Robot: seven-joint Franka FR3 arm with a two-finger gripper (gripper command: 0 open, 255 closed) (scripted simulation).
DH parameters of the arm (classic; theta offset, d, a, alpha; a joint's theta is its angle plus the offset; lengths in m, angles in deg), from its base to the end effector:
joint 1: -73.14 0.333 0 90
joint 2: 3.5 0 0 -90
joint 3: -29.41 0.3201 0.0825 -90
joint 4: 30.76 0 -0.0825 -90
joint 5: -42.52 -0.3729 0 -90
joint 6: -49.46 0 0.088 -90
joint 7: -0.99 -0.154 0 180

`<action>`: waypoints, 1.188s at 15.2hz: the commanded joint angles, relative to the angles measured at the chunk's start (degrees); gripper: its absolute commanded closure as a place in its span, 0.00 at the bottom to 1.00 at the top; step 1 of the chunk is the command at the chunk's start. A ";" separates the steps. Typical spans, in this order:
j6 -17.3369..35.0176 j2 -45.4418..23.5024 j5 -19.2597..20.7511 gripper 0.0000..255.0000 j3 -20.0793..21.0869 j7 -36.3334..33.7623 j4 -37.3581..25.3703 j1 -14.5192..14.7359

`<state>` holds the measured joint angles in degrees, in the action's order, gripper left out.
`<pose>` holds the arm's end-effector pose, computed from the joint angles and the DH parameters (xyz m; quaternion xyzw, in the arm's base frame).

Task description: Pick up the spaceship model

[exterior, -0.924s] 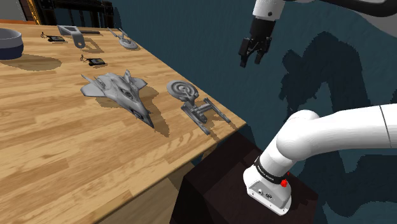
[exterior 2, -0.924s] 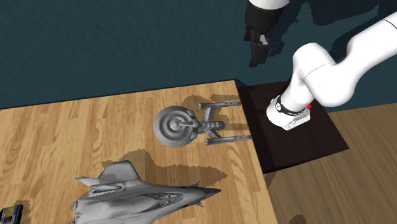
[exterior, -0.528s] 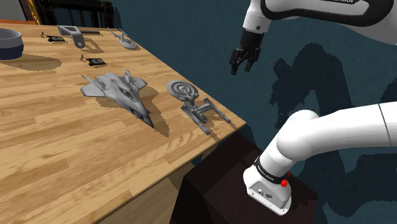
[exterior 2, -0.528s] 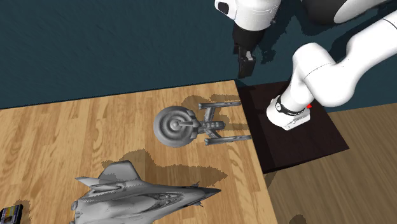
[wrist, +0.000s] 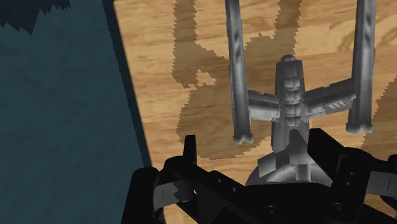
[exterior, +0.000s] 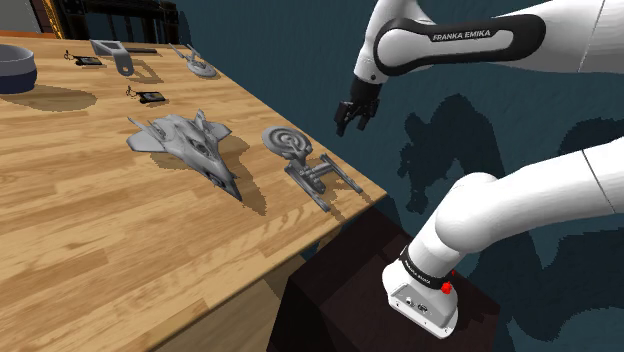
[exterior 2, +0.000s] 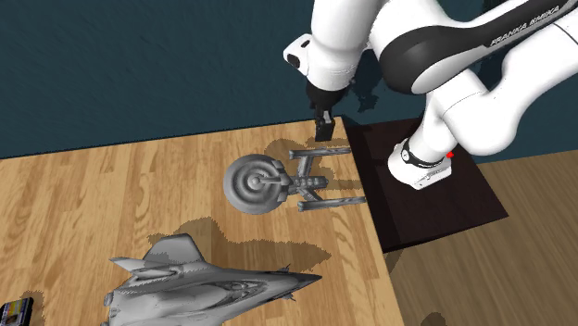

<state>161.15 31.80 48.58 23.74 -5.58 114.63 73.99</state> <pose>0.3517 -0.0410 0.4387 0.9971 -0.0717 0.0138 0.0205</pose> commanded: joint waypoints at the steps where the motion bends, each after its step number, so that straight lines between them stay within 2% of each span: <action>1: 5.68 -3.49 -0.15 0.00 -0.50 0.26 0.95 0.31; 6: 18.46 -12.79 -1.07 0.00 -1.55 1.18 1.97 1.26; 14: 26.27 -17.35 -1.15 0.00 -1.97 1.27 5.04 1.36; 16: 26.26 -17.34 -1.15 0.00 -1.96 1.27 5.04 1.36; 17: 26.27 -17.36 -1.15 1.00 -1.97 1.28 5.04 1.36; 18: 26.28 -17.39 -1.16 1.00 -1.94 1.25 5.02 1.37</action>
<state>187.34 14.46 47.43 21.79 -4.32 119.60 75.35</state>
